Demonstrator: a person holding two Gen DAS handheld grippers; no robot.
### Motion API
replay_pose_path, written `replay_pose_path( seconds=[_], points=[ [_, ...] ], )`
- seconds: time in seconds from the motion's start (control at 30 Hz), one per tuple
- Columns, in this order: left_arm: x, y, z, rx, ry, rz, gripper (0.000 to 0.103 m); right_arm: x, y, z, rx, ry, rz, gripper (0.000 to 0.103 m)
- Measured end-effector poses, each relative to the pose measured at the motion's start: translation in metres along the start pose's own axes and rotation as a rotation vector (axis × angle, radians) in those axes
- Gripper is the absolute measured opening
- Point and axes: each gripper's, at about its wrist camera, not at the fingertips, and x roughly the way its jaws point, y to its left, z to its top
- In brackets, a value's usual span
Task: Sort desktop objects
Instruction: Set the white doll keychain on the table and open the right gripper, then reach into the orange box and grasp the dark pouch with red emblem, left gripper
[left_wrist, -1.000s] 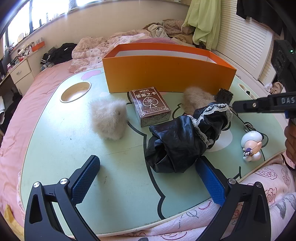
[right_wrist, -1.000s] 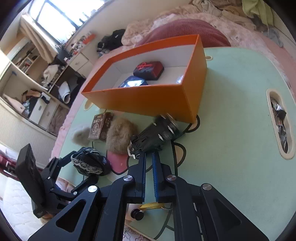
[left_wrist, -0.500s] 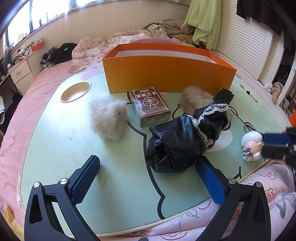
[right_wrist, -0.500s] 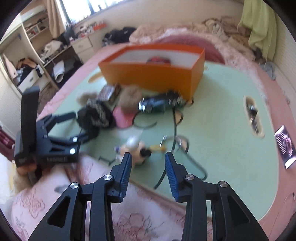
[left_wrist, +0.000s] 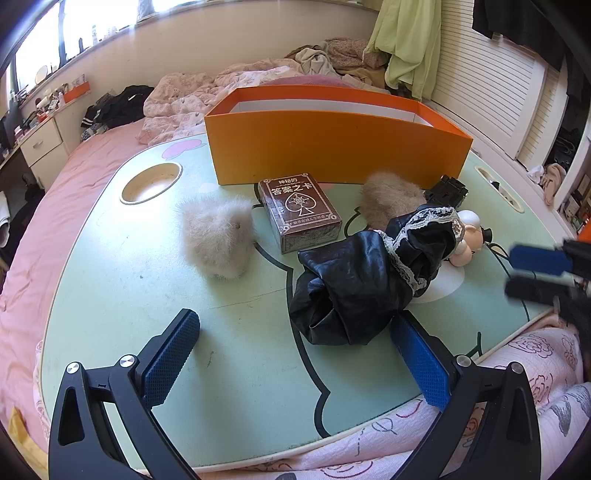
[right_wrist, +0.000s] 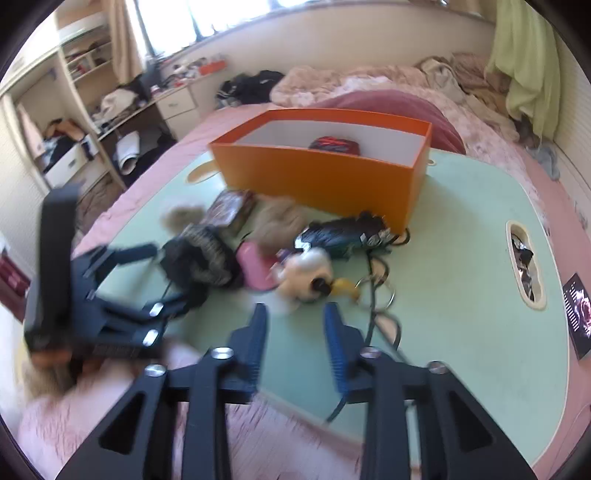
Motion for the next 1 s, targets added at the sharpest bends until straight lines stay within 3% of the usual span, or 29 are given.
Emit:
replay_pose_path(
  seconds=[0.13,0.2,0.27,0.33,0.5,0.6,0.7,0.83,0.93,1.0],
  points=[
    [0.0,-0.001,0.0,0.002,0.001,0.003,0.103,0.019,0.019,-0.007,-0.065,0.04,-0.14,0.047],
    [0.0,-0.001,0.0,0.0,0.001,0.002,0.103,0.02,0.018,-0.005,-0.06,0.049,-0.14,0.054],
    [0.0,-0.001,0.0,0.001,0.001,0.003,0.103,0.021,0.015,-0.005,-0.052,0.053,-0.144,0.069],
    [0.0,-0.001,0.0,-0.001,0.001,0.003,0.103,0.022,0.012,-0.005,-0.048,0.058,-0.146,0.075],
    [-0.004,0.0,0.0,-0.025,-0.01,0.07,0.103,0.022,0.011,-0.005,-0.044,0.059,-0.147,0.079],
    [-0.022,-0.004,0.001,0.002,-0.08,0.129,0.103,0.022,0.009,-0.006,-0.041,0.061,-0.149,0.081],
    [-0.045,-0.009,0.01,0.03,-0.137,0.084,0.103,0.022,0.01,-0.006,-0.04,0.061,-0.149,0.082],
    [-0.074,-0.002,0.057,-0.035,-0.179,-0.117,0.103,0.022,0.01,-0.006,-0.04,0.061,-0.149,0.082],
    [-0.068,-0.004,0.113,-0.037,-0.152,-0.121,0.103,0.022,0.01,-0.006,-0.039,0.061,-0.149,0.082],
    [-0.042,-0.012,0.155,0.001,-0.09,-0.092,0.103,0.022,0.01,-0.006,-0.039,0.061,-0.149,0.082]
  ],
)
